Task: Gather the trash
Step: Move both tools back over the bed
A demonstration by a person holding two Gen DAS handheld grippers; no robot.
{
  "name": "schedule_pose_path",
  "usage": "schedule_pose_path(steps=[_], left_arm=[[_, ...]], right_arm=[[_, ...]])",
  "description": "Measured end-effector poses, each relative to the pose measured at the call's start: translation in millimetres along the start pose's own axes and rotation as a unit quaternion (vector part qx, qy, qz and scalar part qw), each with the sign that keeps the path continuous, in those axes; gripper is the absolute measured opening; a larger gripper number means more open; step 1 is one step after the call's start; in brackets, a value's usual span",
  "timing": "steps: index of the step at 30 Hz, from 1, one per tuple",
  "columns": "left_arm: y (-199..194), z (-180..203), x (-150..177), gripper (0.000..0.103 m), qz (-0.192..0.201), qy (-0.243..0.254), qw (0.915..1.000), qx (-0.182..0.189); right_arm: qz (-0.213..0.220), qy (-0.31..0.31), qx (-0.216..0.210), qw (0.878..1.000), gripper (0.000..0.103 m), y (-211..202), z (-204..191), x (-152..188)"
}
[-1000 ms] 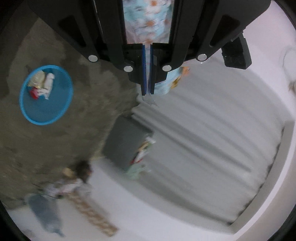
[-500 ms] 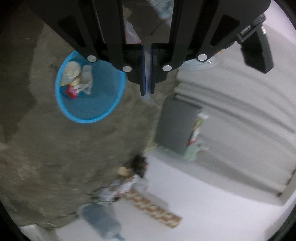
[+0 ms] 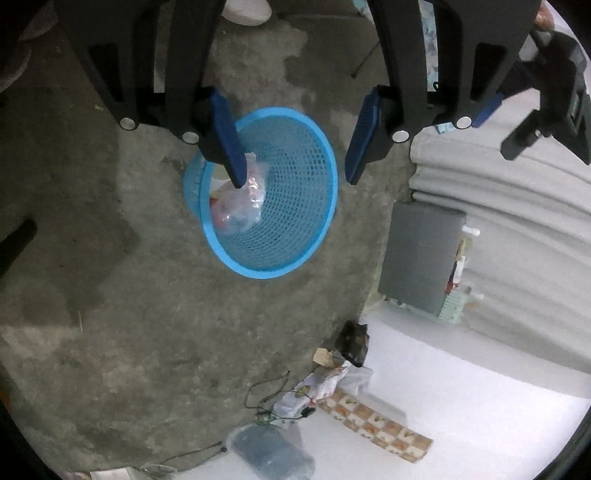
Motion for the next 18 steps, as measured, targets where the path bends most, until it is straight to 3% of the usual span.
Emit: schedule_pose_path(steps=[6,8,11,13,18], left_arm=[[-81,4,8,0.084,0.043,0.021,0.9986,0.020],[-116,4,17,0.084,0.061,0.038,0.9974,0.000],[-172,4,39,0.084,0.102,0.063,0.9926,-0.023],[-206,-2,56,0.086,0.121,0.062,0.9906,-0.017],[-274,-32,97,0.086,0.140,0.043,0.9889,-0.024]], right_arm=[[0.018,-0.110,-0.026,0.993,0.068,-40,-59,8],[0.025,-0.164,-0.025,0.986,0.075,-49,-88,14],[0.038,-0.249,-0.003,0.968,0.084,-63,-127,32],[0.041,-0.296,0.004,0.954,0.091,-73,-151,46],[0.051,-0.371,0.010,0.927,0.097,-98,-196,81]])
Point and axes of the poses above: each gripper's, at about its wrist camera, not at the fingertips, and y roughly the way its jaws point, z to its right, x to its underside, the point moved 2 cm from there along y, roughly the way its jaws point, and after that the axes turned 9 degrees about z, right-handed, at the moved point
